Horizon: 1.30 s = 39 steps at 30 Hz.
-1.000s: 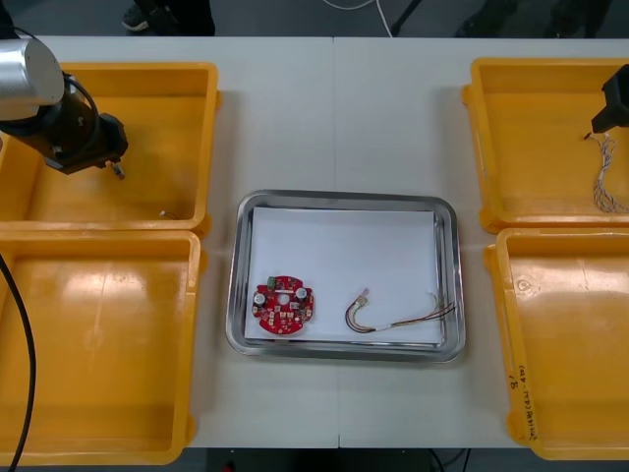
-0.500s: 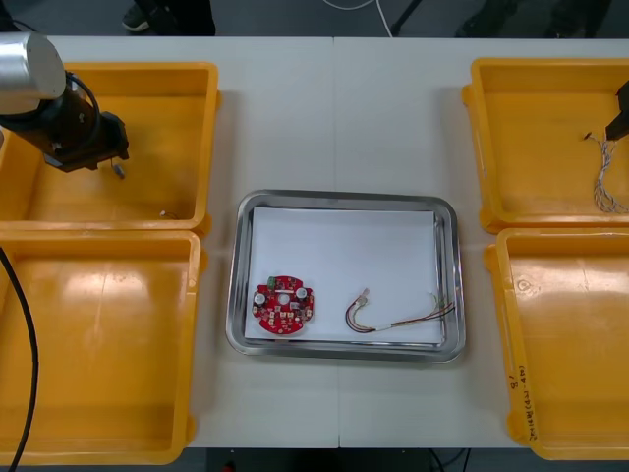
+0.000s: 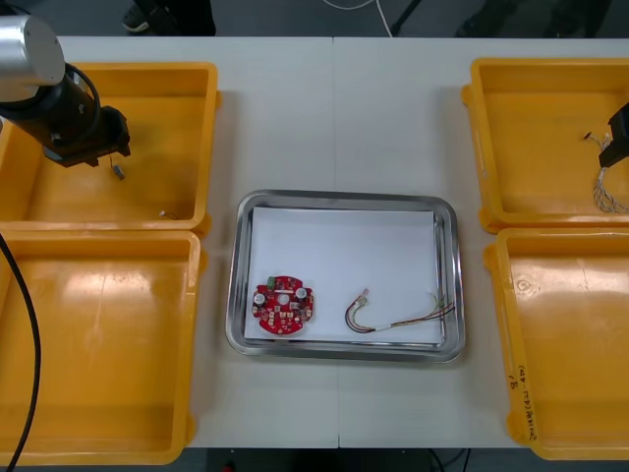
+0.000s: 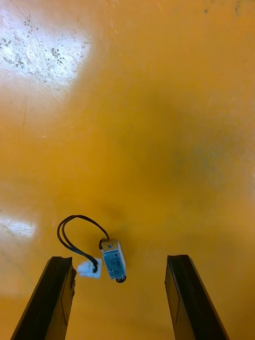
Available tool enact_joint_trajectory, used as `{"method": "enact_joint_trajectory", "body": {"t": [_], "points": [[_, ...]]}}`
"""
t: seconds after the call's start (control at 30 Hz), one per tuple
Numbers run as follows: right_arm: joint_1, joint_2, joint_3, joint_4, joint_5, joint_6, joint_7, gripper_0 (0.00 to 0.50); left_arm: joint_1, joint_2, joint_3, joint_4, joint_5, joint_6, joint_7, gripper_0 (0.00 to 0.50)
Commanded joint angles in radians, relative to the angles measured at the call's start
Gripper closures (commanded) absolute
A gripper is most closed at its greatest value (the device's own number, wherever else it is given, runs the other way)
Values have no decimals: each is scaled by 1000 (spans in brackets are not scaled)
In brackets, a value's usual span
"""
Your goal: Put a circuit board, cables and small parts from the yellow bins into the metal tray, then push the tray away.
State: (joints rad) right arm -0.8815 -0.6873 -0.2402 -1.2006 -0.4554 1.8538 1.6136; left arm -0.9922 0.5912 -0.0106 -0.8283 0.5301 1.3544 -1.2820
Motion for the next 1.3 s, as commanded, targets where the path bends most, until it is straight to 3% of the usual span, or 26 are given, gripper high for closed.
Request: {"method": "enact_joint_trajectory", "body": {"t": [0.03, 0.33, 0.77, 0.8, 0.83, 0.9, 0.93, 1.3], "points": [[-5, -67, -27, -7, 4, -65, 74, 0, -2, 1, -8, -22, -18, -24, 49, 0], [3, -110, -54, 119, -9, -206, 203, 0, 44, -31, -8, -22, -35, -80, 61, 0], [-40, -120, -56, 303, 6, -416, 196, 0, 72, -71, -8, -22, -48, -107, 76, 11], [-50, -120, -56, 328, 6, -436, 196, 0, 75, -73, -8, -22, -50, -113, 78, 127], [-57, -120, -56, 349, 6, -452, 196, 0, 73, -73, -8, -22, -51, -115, 79, 337], [-65, -118, -56, 372, 8, -473, 195, 0, 75, -73, -8, -22, -53, -115, 79, 458], [-68, -118, -56, 385, 8, -484, 193, 0, 75, -73, -8, -22, -53, -116, 79, 491], [-111, -98, -54, 472, -3, -541, 101, 0, 66, -60, -8, -28, -61, -118, 81, 500]]}}
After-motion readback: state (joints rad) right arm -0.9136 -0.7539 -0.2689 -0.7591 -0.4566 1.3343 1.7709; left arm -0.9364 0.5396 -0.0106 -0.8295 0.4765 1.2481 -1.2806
